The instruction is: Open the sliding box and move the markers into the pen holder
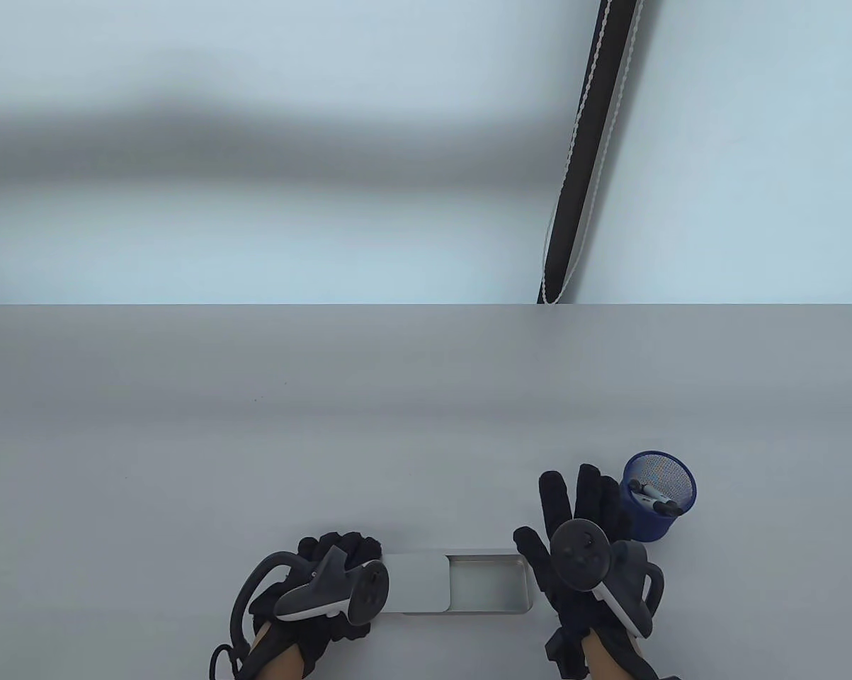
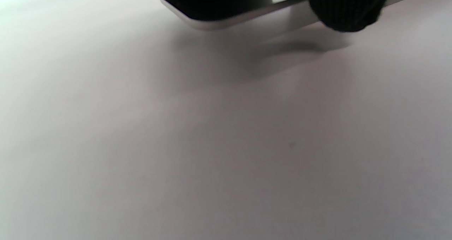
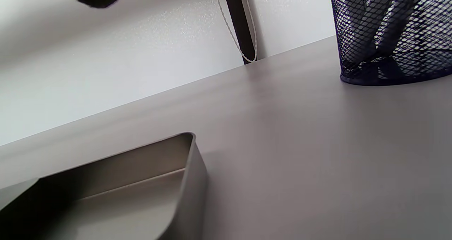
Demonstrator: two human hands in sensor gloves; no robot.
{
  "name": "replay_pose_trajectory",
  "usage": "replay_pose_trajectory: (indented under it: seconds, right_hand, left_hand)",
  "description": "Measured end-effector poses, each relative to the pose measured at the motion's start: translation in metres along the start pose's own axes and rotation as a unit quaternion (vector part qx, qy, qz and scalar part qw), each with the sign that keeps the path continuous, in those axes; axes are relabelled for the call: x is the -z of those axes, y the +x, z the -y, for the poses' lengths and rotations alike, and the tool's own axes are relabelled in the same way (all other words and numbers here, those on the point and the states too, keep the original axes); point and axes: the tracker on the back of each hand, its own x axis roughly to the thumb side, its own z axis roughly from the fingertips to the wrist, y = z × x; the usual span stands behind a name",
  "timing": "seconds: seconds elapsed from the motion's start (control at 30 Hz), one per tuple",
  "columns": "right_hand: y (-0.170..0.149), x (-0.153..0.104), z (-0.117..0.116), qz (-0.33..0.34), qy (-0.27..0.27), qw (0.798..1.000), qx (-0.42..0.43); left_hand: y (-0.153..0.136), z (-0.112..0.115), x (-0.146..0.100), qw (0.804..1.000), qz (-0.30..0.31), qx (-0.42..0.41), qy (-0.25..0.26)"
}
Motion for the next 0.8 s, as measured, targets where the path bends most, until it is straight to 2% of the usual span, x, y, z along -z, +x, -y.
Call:
replay_pose_trajectory:
  seconds: [0.27,0.4,0.5,0.67,0.8]
  right_hand:
    - [0.001,0.0,0.0,0.003,0.002,1.0,-0.003]
    - [0.001,0.0,0.0,0.004,0.001,1.0,-0.005]
    - [0.001,0.0,0.0,0.005,0.001,1.0,-0.007]
    - [0.001,0.0,0.0,0.008,-0.002,1.0,-0.016]
    - [0.001,0.001,0.001,0.009,-0.008,1.0,-0.026]
  left_hand:
    - [-0.011,-0.016,-0.016,0.998,0.001,-0.051,0.037]
    - [-0.022,-0.023,-0.027,0.991,-0.027,-0.088,0.095]
    - [-0.032,-0.024,-0.033,0.98,-0.066,-0.1,0.157]
    - [-0.045,-0.022,-0.04,0.954,-0.146,-0.118,0.233]
    - [-0.051,-0.021,-0.043,0.94,-0.177,-0.138,0.256]
